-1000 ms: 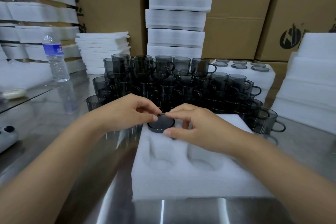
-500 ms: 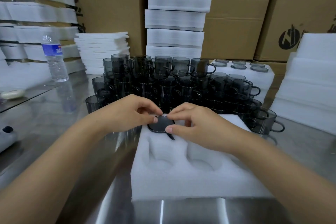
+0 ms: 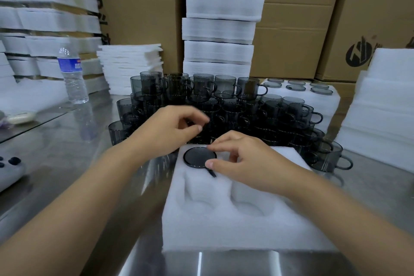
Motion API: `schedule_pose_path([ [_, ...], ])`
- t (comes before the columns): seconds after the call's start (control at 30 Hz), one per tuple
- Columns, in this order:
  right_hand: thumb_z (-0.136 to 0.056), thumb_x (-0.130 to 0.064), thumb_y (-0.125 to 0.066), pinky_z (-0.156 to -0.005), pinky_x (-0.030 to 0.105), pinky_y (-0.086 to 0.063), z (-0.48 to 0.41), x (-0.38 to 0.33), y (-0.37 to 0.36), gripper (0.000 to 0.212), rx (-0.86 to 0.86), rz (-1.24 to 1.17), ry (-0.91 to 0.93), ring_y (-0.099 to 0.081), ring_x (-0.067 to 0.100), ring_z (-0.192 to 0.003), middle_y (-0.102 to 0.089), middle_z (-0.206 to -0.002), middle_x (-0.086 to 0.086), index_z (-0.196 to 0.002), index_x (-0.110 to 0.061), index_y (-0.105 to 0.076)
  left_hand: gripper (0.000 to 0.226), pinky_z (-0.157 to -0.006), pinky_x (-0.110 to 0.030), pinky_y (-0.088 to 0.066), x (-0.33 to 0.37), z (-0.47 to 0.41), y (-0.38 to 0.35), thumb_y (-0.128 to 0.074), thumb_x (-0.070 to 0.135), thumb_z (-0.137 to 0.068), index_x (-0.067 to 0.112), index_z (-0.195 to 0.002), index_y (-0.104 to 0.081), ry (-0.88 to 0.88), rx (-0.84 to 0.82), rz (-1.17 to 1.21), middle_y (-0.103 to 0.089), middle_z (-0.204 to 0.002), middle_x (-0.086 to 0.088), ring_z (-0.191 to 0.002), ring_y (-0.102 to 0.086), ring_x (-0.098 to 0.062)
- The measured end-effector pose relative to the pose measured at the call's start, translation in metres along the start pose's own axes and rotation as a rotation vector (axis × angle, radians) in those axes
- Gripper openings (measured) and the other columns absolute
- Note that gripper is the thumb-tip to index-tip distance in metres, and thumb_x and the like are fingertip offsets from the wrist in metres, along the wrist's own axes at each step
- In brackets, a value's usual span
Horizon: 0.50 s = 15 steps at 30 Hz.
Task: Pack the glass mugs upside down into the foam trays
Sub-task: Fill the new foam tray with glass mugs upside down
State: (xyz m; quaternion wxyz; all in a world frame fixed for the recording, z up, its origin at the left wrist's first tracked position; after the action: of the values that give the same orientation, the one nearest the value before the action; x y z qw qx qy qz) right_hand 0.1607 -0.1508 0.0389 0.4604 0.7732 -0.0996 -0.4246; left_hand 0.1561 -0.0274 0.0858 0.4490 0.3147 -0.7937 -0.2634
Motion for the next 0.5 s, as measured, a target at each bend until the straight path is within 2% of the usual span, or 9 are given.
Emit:
schedule_pose_path([
  [0.1,-0.083,-0.048,-0.065,-0.066,0.009,-0.036,0.000,0.001,0.001,0.035,-0.002,-0.044,-0.005,-0.050,-0.008,-0.071,-0.050,-0.108,-0.027,-0.115,-0.035,-0.065,0.036,-0.069,-0.008,-0.041,0.026,-0.021,0.006,-0.060,0.017,-0.090,0.032,-0.123,-0.059,-0.145,0.100,-0.172,-0.056,-0.116,0.019,-0.075,-0.054,-0.001],
  [0.13,-0.083,-0.048,-0.065,-0.065,0.008,-0.036,0.000,0.001,0.001,0.034,-0.001,-0.054,-0.005,-0.050,-0.009,-0.071,-0.050,-0.108,-0.027,-0.115,-0.035,-0.065,0.040,-0.077,-0.014,-0.043,0.031,-0.030,0.007,-0.059,0.018,-0.091,0.029,-0.129,-0.056,-0.167,0.138,-0.255,-0.053,-0.124,0.015,-0.080,-0.054,-0.002],
  [0.23,-0.084,-0.048,-0.064,-0.066,0.009,-0.035,0.000,0.002,0.000,0.036,-0.001,-0.055,-0.007,-0.050,-0.009,-0.072,-0.050,-0.109,-0.029,-0.117,-0.035,-0.064,0.045,-0.097,-0.034,-0.038,0.035,-0.056,0.020,-0.055,0.019,-0.091,0.021,-0.136,-0.051,-0.129,0.294,-0.501,-0.051,-0.139,0.006,-0.114,-0.047,-0.020],
  [0.37,-0.085,-0.049,-0.063,-0.068,0.011,-0.034,0.000,0.003,-0.001,0.036,-0.009,-0.055,-0.001,-0.051,-0.007,-0.073,-0.049,-0.109,-0.030,-0.118,-0.035,-0.064,0.033,-0.095,-0.039,-0.034,0.020,-0.082,0.026,-0.056,0.026,-0.092,0.014,-0.123,-0.061,0.053,0.305,-0.698,-0.060,-0.127,-0.004,-0.118,-0.041,-0.028],
  [0.5,-0.085,-0.049,-0.062,-0.067,0.011,-0.034,0.000,0.004,-0.001,0.040,-0.004,-0.046,0.010,-0.050,-0.009,-0.073,-0.048,-0.111,-0.030,-0.122,-0.033,-0.062,0.035,-0.098,-0.039,-0.036,0.007,-0.090,0.020,-0.058,0.026,-0.093,0.021,-0.128,-0.058,0.167,0.211,-0.657,-0.063,-0.121,-0.009,-0.122,-0.044,-0.029],
])
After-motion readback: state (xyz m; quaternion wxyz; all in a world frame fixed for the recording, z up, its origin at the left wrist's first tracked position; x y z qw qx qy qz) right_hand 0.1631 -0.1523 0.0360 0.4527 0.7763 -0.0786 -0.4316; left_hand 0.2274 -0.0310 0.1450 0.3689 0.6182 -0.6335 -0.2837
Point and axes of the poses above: each hand's wrist, its own z-axis away from the middle knuckle, its own y-axis out of the back of the hand, x = y × z, the point moved 10 cm from there along -z, towards the middle knuckle
